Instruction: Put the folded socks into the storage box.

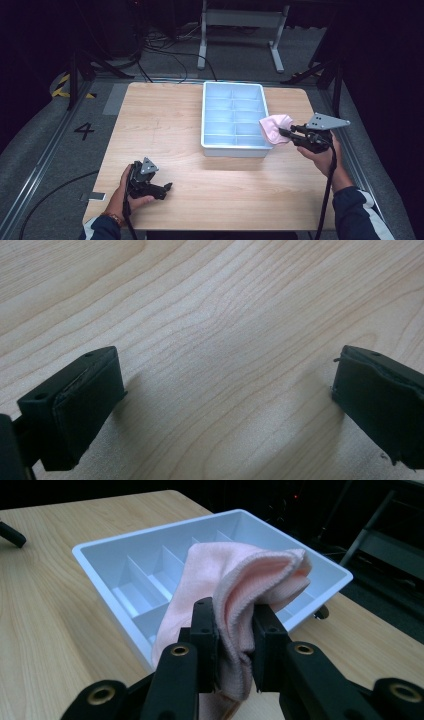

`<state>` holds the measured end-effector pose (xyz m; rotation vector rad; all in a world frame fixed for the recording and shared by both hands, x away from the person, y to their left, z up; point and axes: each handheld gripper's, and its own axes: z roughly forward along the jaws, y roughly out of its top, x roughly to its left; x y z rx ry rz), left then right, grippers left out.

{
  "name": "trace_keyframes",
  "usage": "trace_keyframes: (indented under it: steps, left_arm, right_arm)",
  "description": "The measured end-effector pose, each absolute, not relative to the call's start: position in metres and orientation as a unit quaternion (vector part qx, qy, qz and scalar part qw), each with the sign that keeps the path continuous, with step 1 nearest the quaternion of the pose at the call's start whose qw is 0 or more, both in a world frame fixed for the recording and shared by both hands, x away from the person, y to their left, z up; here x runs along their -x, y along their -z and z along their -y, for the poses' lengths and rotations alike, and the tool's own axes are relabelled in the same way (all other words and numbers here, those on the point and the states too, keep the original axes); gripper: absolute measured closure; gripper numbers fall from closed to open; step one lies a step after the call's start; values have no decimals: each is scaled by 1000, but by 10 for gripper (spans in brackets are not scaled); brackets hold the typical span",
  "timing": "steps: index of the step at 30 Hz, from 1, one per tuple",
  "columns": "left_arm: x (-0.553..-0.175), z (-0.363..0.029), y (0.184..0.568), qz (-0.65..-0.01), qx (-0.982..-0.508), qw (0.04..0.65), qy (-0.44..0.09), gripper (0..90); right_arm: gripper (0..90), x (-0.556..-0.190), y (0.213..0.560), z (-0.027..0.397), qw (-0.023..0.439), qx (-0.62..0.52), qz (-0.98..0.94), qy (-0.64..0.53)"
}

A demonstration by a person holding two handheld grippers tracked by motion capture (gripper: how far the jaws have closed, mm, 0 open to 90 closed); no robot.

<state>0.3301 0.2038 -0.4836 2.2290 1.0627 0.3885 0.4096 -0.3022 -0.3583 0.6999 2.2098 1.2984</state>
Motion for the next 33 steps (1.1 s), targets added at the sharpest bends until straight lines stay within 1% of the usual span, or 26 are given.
trace_keyframes:
  steps: [3,6,11,18,33]
  left_arm:
    - [-330,-204,484,-403,-846,315,-147,5]
    - [-330,-204,484,-403,-846,315,-147,4]
    - [-330,-204,484,-403,-846,315,-147,5]
    - [-330,-204,484,-403,-847,315,-147,5]
    - [-331,-204,484,-397,-849,317,-148,4]
  right_arm:
    - [758,-414,354,295,246,-251,-810,-469]
    - [758,-425,347,279,257,-244,-816,-457]
    - [757,-436,346,267,261,-234,-825,-444]
    - [758,-454,357,247,266,-223,-843,-410]
    - [761,-477,380,237,278,-225,-865,-351]
